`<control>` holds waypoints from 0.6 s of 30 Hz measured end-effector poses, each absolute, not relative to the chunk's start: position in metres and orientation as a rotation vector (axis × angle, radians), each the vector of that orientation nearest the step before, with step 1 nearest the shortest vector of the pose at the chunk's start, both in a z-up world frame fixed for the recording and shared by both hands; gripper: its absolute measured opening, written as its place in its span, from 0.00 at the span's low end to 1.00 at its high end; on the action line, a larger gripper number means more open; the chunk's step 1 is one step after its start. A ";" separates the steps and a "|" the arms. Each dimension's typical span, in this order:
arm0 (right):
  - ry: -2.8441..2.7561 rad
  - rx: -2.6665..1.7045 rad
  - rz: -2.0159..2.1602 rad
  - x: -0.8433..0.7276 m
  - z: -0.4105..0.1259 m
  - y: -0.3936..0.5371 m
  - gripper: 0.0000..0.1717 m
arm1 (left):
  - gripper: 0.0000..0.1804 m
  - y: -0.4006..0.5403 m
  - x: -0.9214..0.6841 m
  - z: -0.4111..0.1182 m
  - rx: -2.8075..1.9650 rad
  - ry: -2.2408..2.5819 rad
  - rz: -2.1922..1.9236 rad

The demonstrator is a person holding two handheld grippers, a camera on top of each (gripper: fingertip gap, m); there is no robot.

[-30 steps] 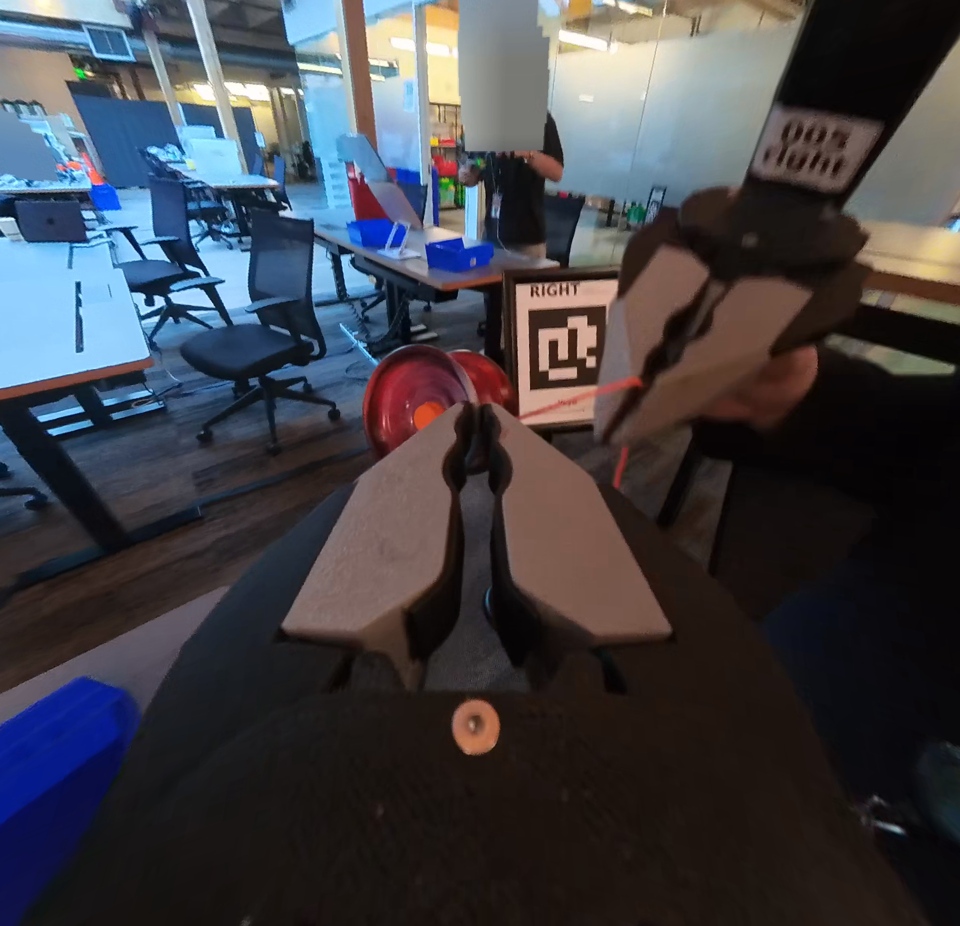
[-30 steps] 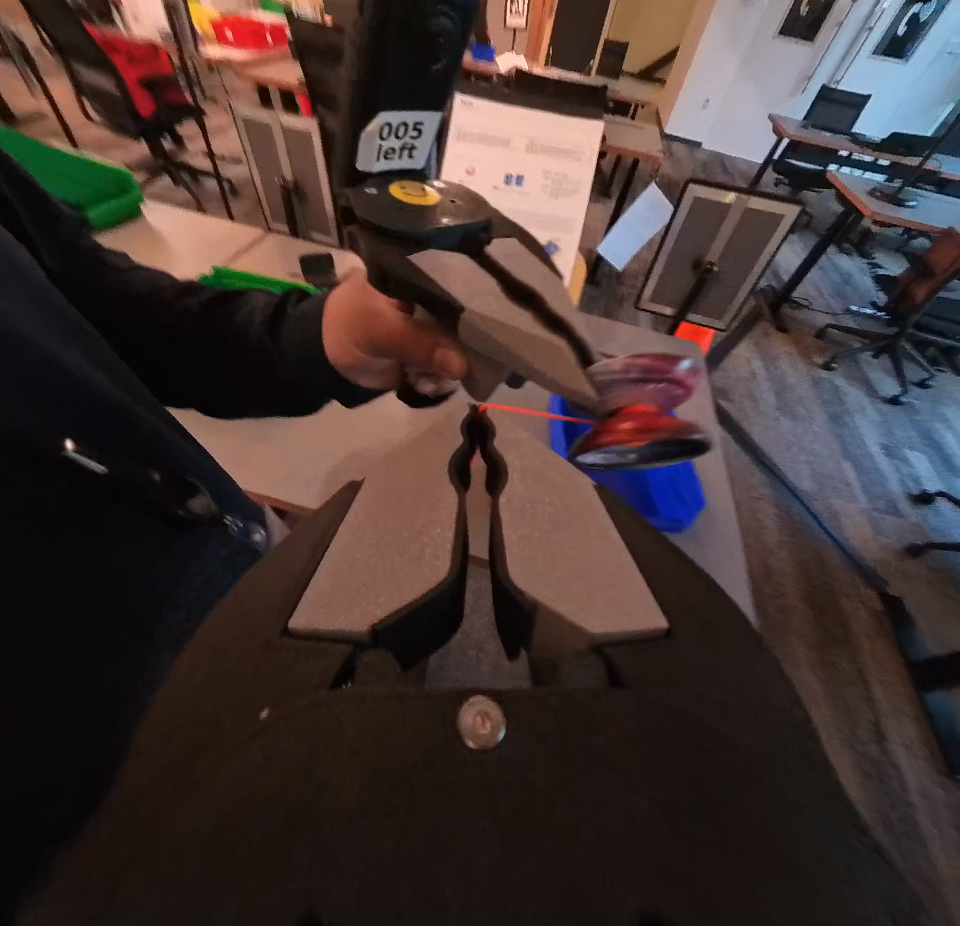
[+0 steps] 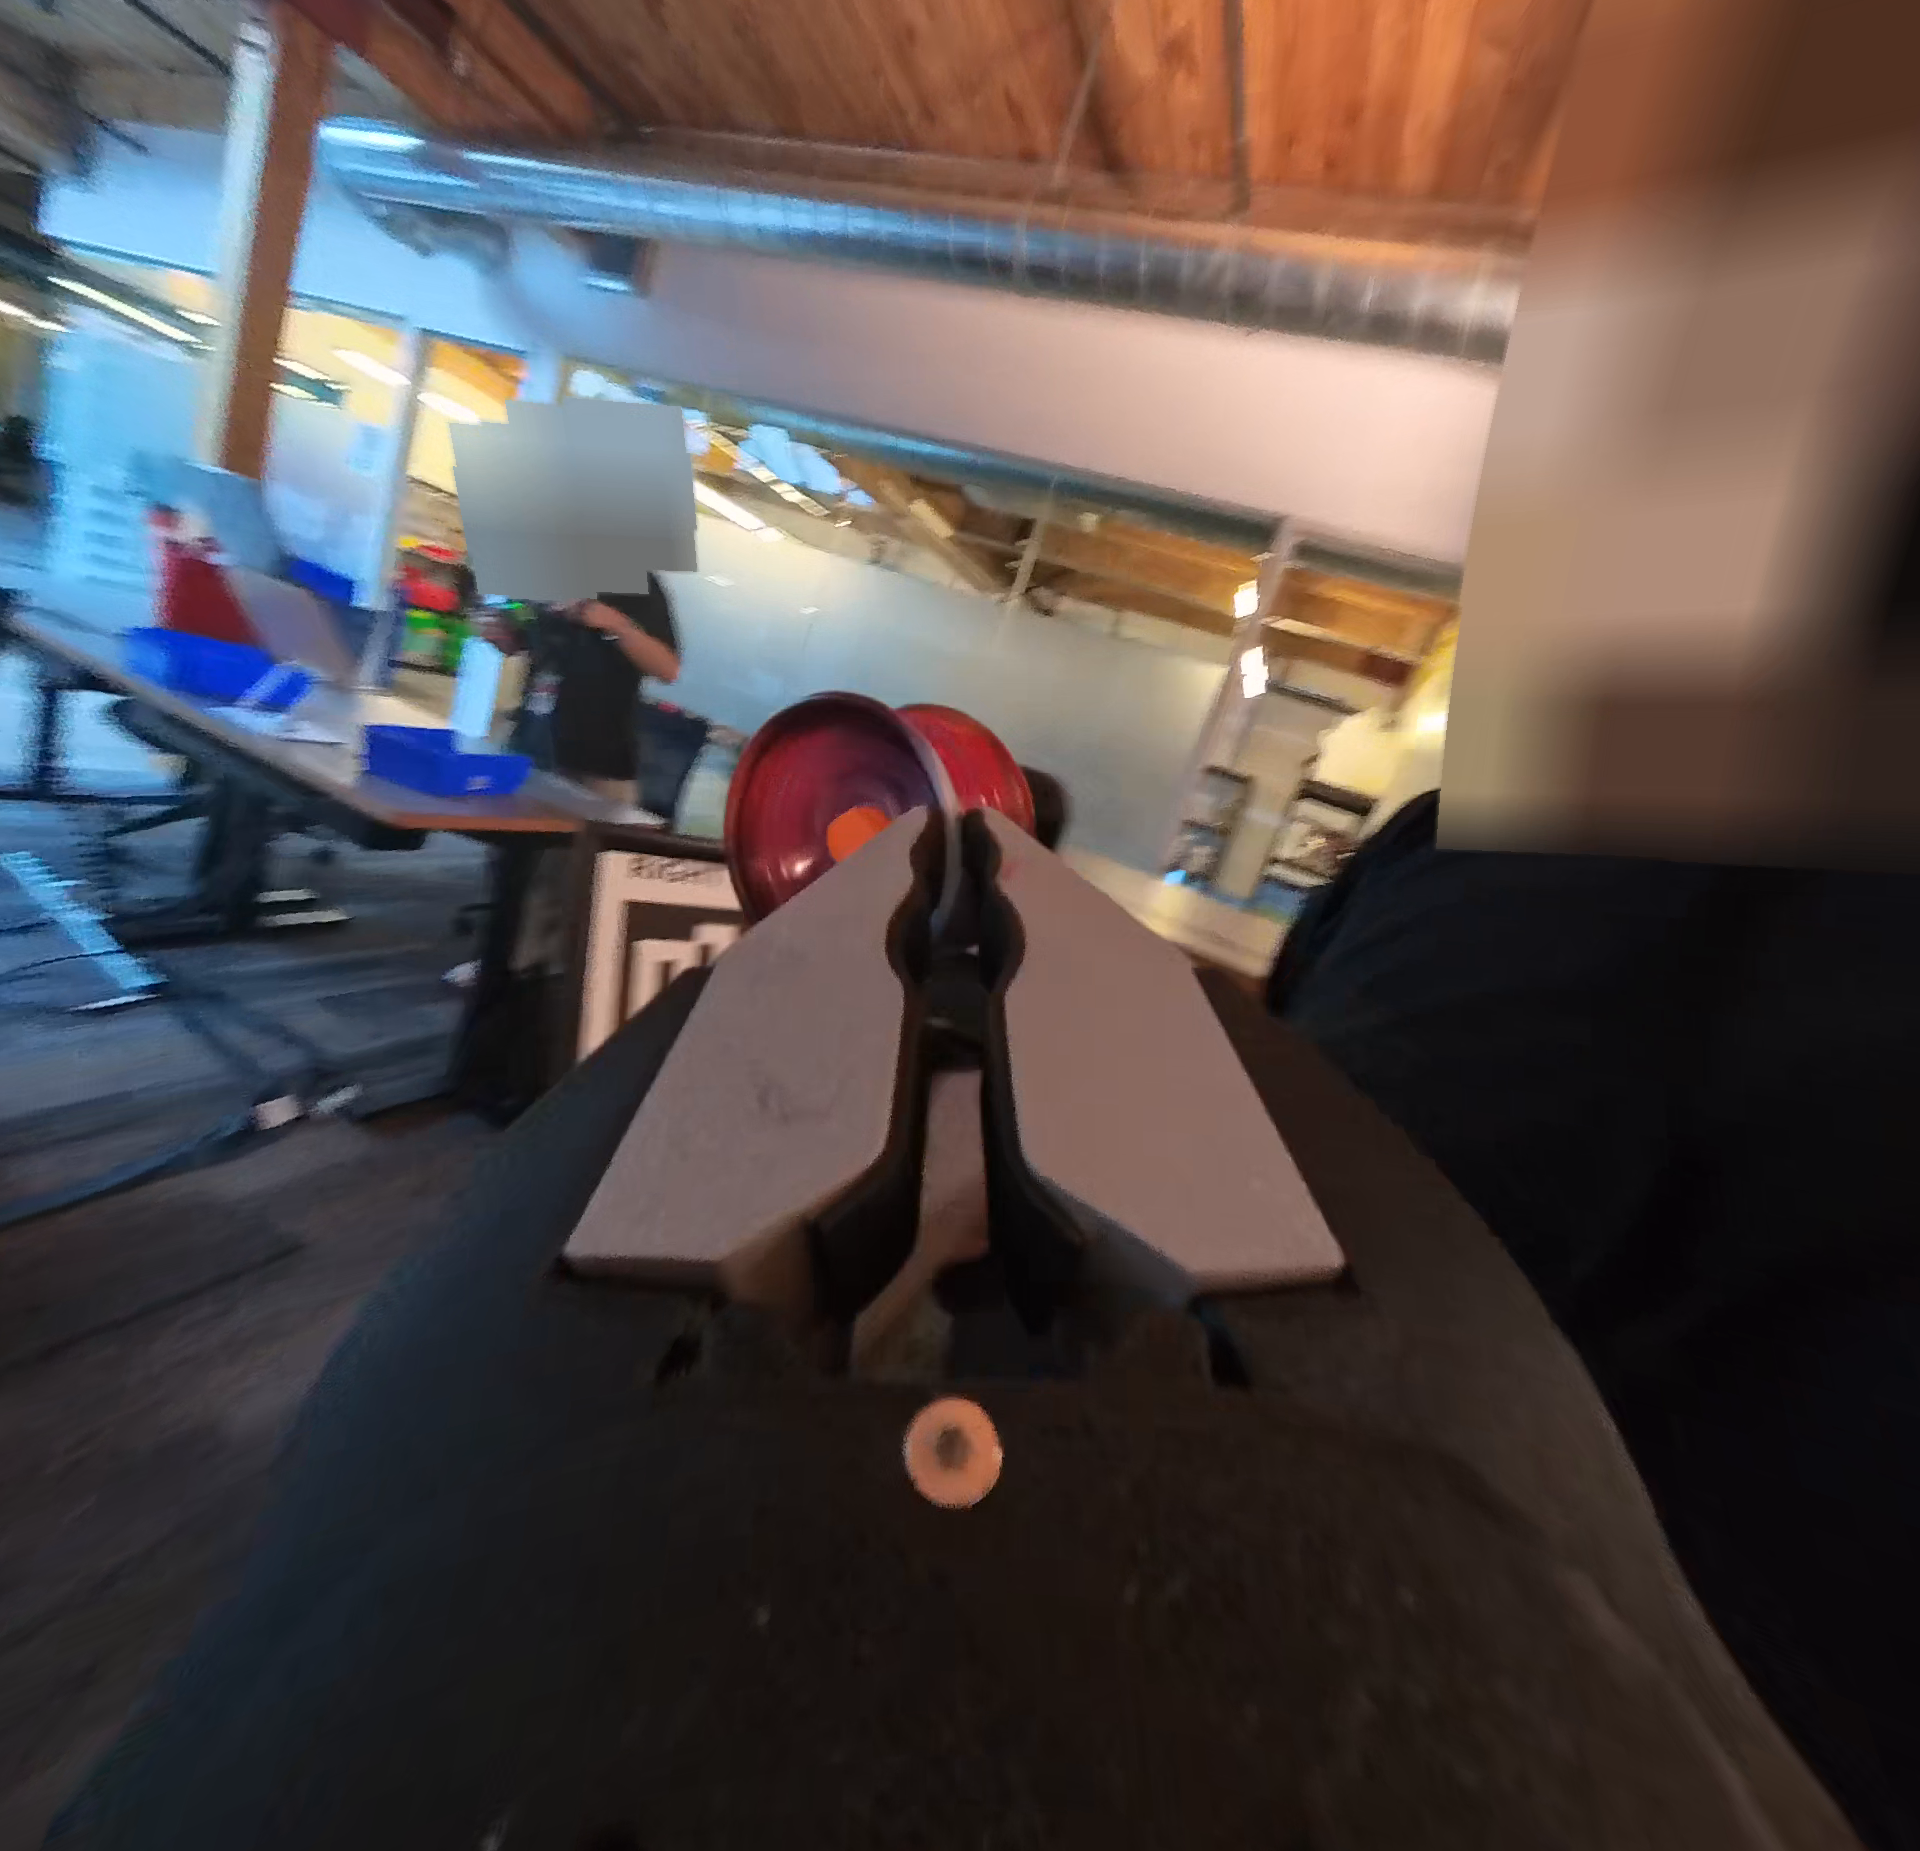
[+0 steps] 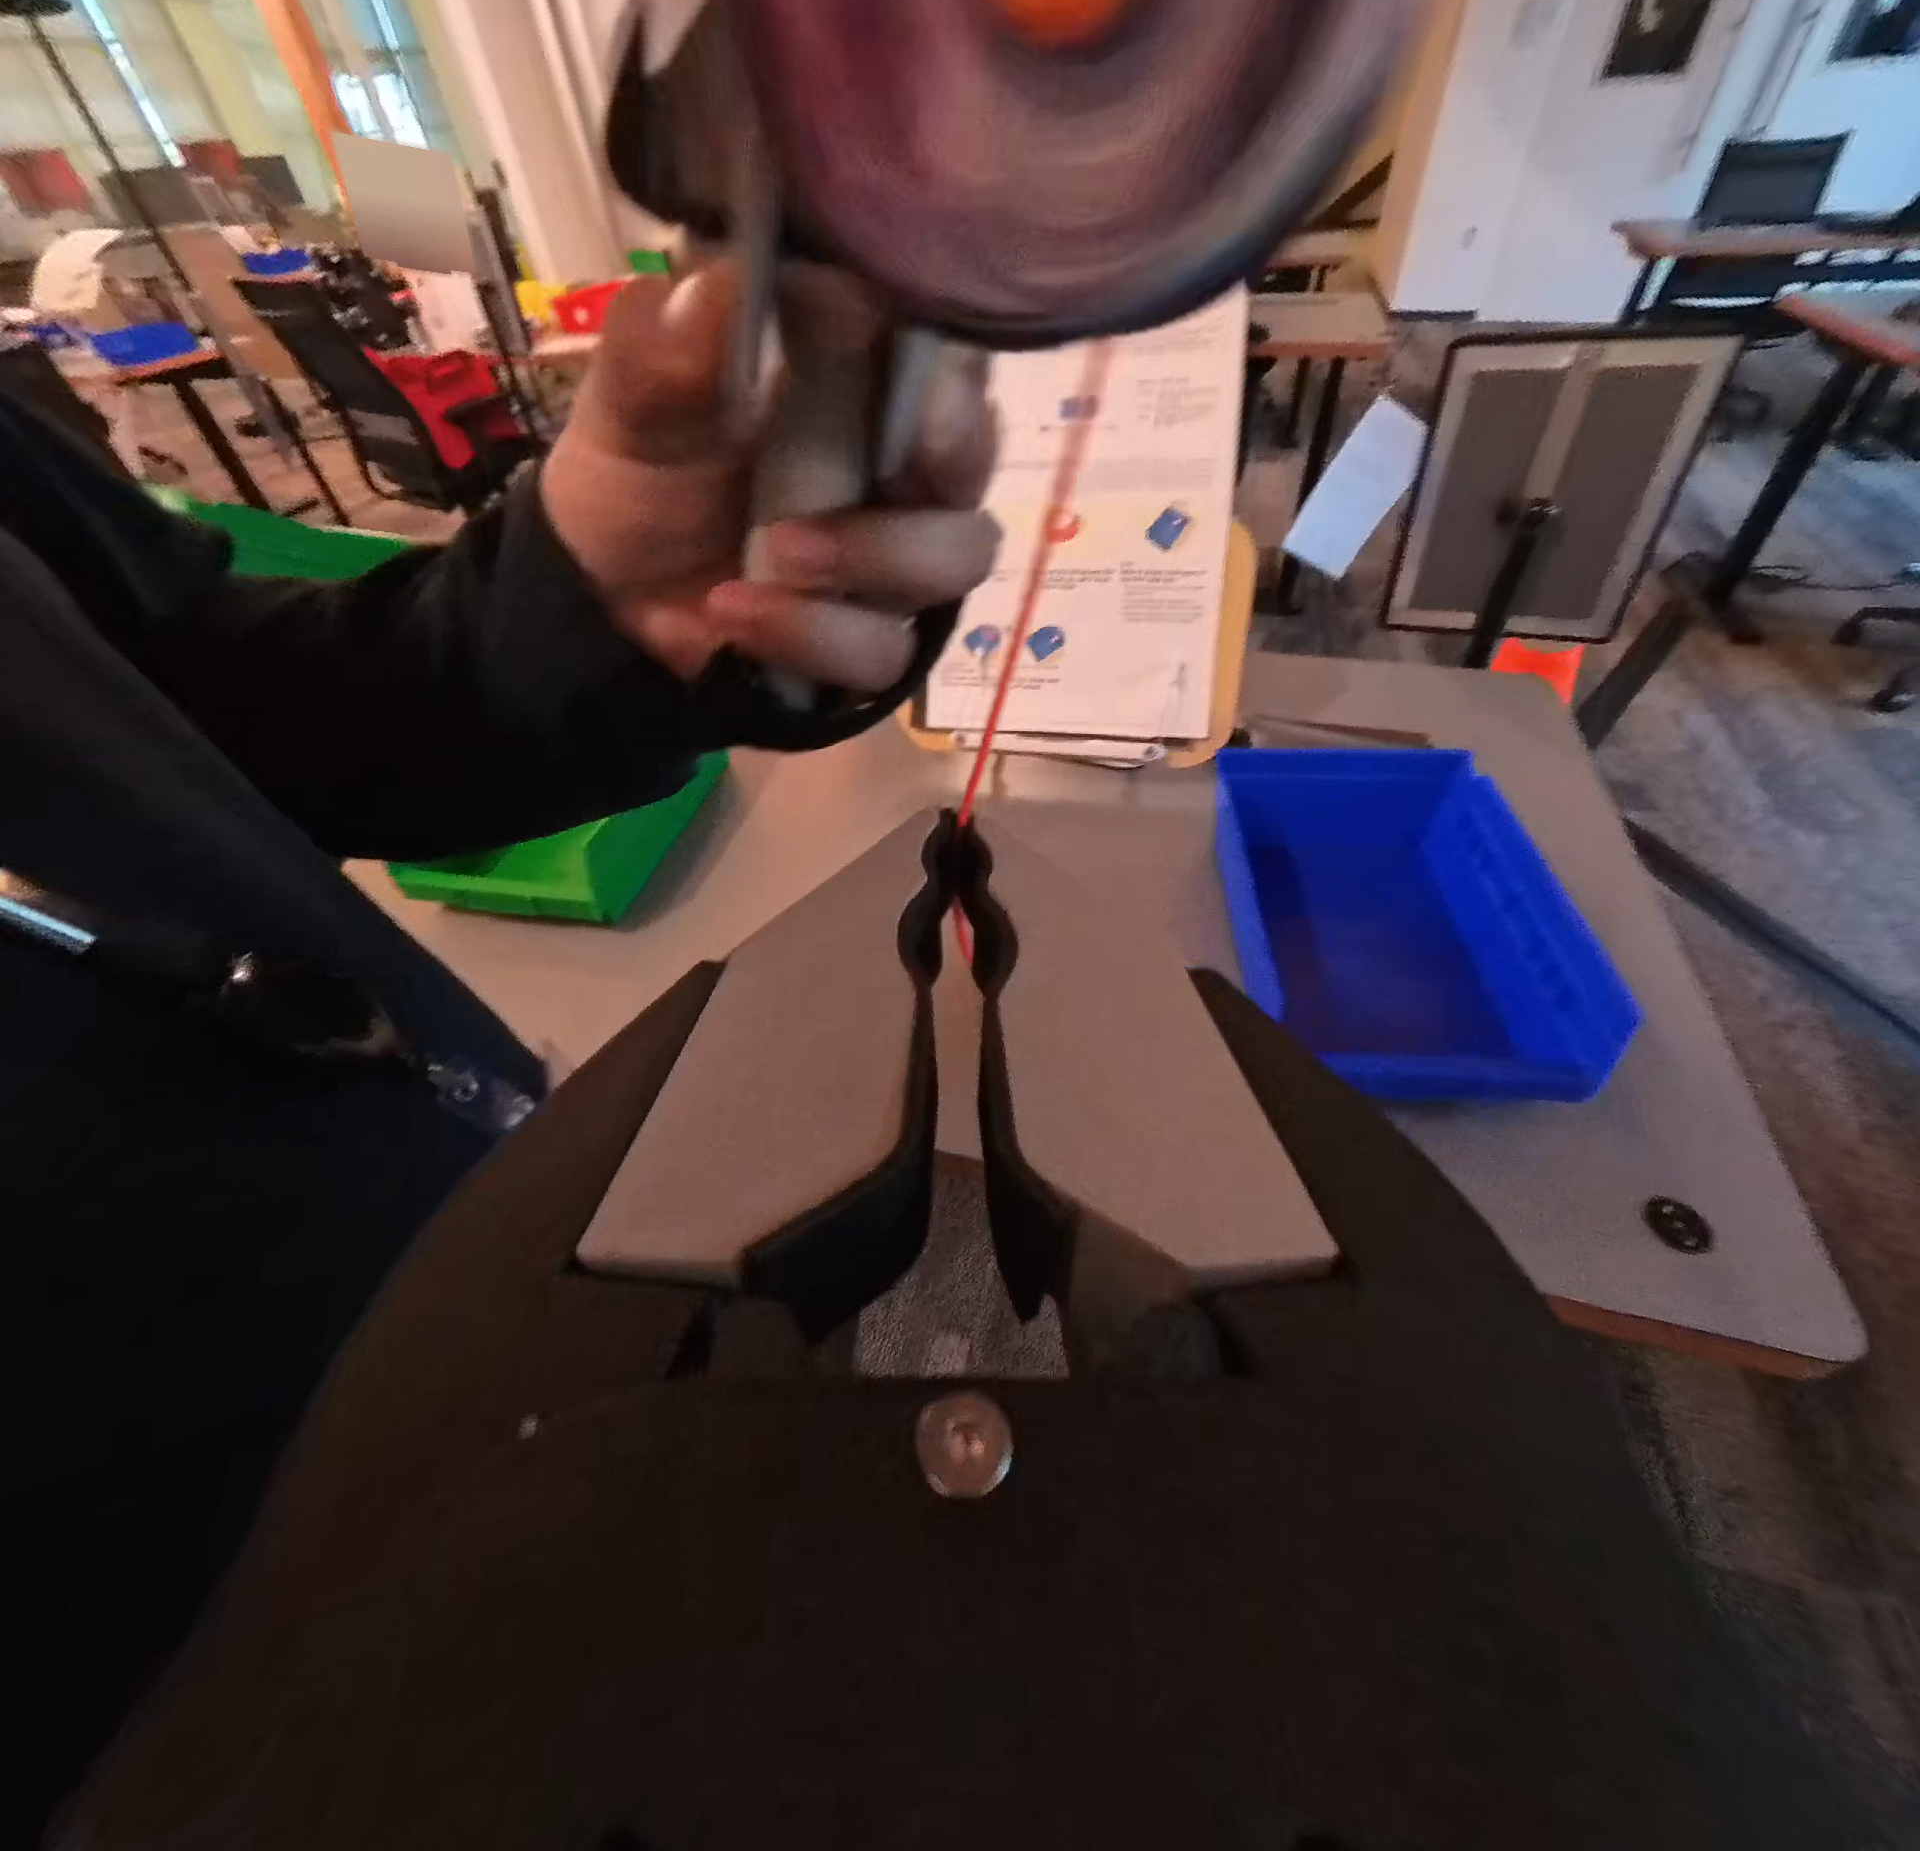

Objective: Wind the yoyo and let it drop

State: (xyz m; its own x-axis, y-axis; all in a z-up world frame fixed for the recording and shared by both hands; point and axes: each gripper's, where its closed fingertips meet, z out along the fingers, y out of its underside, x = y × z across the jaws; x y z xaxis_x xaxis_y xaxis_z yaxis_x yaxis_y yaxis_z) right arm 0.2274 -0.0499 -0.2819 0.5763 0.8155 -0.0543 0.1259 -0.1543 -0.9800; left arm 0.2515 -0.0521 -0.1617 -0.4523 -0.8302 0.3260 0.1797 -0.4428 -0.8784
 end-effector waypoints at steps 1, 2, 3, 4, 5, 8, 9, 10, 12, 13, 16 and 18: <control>-0.828 -1.643 0.738 0.221 -0.285 -0.055 0.00 | 0.01 -0.047 0.255 -0.166 -1.077 1.063 -1.878; -0.854 -1.646 0.734 0.215 -0.287 -0.059 0.00 | 0.01 -0.043 0.258 -0.171 -1.114 1.078 -1.796; -0.878 -1.649 0.724 0.210 -0.287 -0.063 0.00 | 0.01 -0.038 0.262 -0.179 -1.153 1.101 -1.695; -0.900 -1.651 0.708 0.207 -0.285 -0.065 0.00 | 0.01 -0.034 0.266 -0.188 -1.188 1.133 -1.583; -0.918 -1.651 0.690 0.206 -0.282 -0.067 0.00 | 0.00 -0.029 0.270 -0.198 -1.218 1.167 -1.474; -0.971 -1.645 0.648 0.208 -0.266 -0.072 0.00 | 0.01 -0.021 0.276 -0.219 -1.262 1.240 -1.285; -0.980 -1.646 0.618 0.212 -0.261 -0.072 0.00 | 0.01 -0.021 0.278 -0.226 -1.273 1.268 -1.239; -0.996 -1.650 0.581 0.217 -0.257 -0.071 0.00 | 0.01 -0.021 0.279 -0.230 -1.278 1.286 -1.206; -1.037 -1.666 0.499 0.229 -0.250 -0.069 0.00 | 0.00 -0.021 0.281 -0.238 -1.291 1.319 -1.156; -1.052 -1.672 0.446 0.237 -0.247 -0.067 0.00 | 0.01 -0.021 0.281 -0.242 -1.300 1.336 -1.135; -1.079 -1.683 0.299 0.259 -0.237 -0.058 0.00 | 0.00 -0.027 0.281 -0.255 -1.328 1.404 -1.136; -1.079 -1.690 0.260 0.270 -0.233 -0.053 0.00 | 0.01 -0.032 0.282 -0.261 -1.347 1.436 -1.159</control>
State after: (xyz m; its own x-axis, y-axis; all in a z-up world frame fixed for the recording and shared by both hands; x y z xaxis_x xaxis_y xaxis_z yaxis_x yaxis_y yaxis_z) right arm 0.2702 -0.0529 -0.2330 0.5676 0.7560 0.3258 0.5249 -0.0274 -0.8507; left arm 0.2815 -0.0324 -0.2614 -0.0796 -0.9966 0.0196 -0.2296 -0.0008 -0.9733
